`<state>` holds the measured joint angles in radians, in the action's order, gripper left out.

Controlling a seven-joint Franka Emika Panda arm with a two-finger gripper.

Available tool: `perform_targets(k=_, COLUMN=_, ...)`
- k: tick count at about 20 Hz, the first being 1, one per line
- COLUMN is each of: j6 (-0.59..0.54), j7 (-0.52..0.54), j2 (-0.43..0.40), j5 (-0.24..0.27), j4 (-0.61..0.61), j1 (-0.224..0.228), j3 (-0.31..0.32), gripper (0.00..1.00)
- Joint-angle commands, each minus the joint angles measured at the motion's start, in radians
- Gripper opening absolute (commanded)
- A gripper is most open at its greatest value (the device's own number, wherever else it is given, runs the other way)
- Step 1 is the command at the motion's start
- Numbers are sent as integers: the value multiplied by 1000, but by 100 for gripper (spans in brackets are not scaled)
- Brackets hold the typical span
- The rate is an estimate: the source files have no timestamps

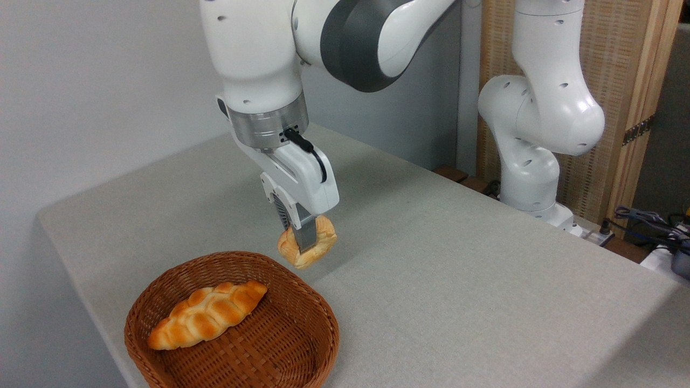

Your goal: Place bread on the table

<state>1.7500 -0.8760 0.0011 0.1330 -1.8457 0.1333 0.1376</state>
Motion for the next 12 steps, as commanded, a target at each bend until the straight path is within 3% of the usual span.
perform_targets(k=1, j6=-12, j7=41, j2=-7, j5=11, j4=-41, j1=58, j3=5, gripper=73)
perform_targets(k=2, j6=-12, j7=48, j2=2, j5=11, j4=-41, j1=63, j3=5, gripper=89)
perform_targets(k=4, j6=-11, j7=48, j2=16, j5=10, j4=-41, j1=75, j3=5, gripper=96)
perform_targets(k=12, j6=2, j7=48, j2=34, j5=2, j4=-40, j1=81, j3=-9, gripper=100)
